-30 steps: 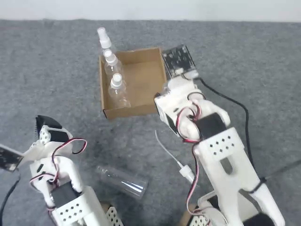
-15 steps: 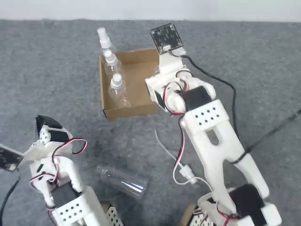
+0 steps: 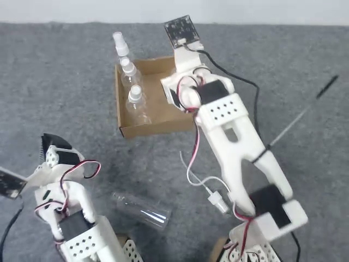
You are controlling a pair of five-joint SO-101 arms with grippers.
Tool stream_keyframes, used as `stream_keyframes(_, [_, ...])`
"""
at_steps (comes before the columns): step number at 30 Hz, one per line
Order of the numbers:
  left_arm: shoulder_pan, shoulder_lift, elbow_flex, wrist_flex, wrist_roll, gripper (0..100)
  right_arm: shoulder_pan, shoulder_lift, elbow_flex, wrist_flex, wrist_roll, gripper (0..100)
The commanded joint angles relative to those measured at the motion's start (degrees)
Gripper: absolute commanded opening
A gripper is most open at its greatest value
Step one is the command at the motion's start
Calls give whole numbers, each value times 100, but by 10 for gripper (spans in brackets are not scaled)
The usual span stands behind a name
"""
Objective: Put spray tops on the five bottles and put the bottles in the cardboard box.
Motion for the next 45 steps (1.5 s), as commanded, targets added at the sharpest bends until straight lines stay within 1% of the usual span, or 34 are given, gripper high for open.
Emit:
stream_keyframes(1, [26,-123,-48,-88,-53,13,-4,374,-1046,-22,70,173])
stream_keyframes(9, [35,-123,-48,-97,-53,13,4,1499,-2189,-22,70,173])
stream_keyframes(30, [35,-123,-48,-97,-53,13,127,3644,-4325,-22,79,173])
stream_keyframes(35, [35,-123,-48,-97,-53,13,136,4180,-4791,-22,422,173])
stream_keyframes(45, [35,-123,-48,-97,-53,13,268,5209,-5776,31,404,174])
